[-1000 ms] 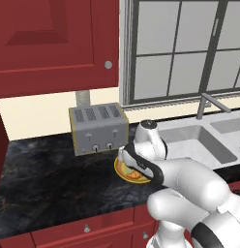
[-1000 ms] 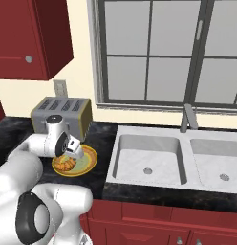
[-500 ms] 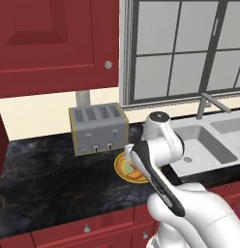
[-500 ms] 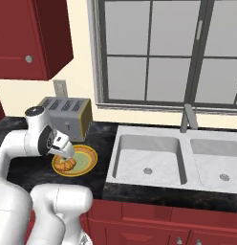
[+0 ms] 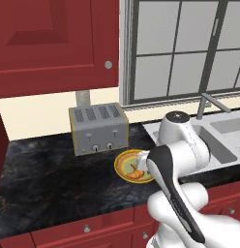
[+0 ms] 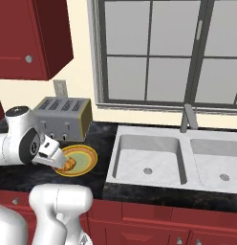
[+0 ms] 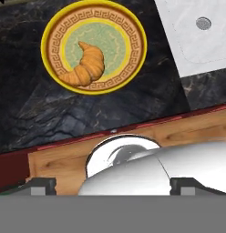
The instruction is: Place the pastries on the plates.
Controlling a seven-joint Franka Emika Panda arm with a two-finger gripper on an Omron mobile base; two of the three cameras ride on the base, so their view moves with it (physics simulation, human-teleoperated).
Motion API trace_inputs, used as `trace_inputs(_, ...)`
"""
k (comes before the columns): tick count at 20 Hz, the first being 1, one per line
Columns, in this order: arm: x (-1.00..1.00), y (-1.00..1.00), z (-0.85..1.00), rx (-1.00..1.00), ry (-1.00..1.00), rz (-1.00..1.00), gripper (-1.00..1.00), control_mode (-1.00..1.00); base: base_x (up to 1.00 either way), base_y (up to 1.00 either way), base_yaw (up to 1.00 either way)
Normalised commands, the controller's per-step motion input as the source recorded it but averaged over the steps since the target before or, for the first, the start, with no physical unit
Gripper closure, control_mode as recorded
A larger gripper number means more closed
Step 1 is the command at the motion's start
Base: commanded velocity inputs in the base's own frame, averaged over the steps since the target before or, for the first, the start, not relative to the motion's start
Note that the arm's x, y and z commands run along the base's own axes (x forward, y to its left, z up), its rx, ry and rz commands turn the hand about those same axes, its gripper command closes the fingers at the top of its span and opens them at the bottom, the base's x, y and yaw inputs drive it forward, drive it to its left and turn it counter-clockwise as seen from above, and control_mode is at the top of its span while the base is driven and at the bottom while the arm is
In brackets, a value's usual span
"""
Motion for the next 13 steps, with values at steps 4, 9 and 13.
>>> trace_inputs(4,-0.27,-0.1,0.09,0.0,0.0,0.0,-1.0,-1.0,0.0,0.0,0.0)
trace_inputs(9,0.0,-0.01,0.0,0.0,0.0,0.0,-1.0,-1.0,0.0,0.0,0.0)
trace_inputs(13,0.0,-0.03,0.0,0.0,0.0,0.0,-1.0,-1.0,0.0,0.0,0.0)
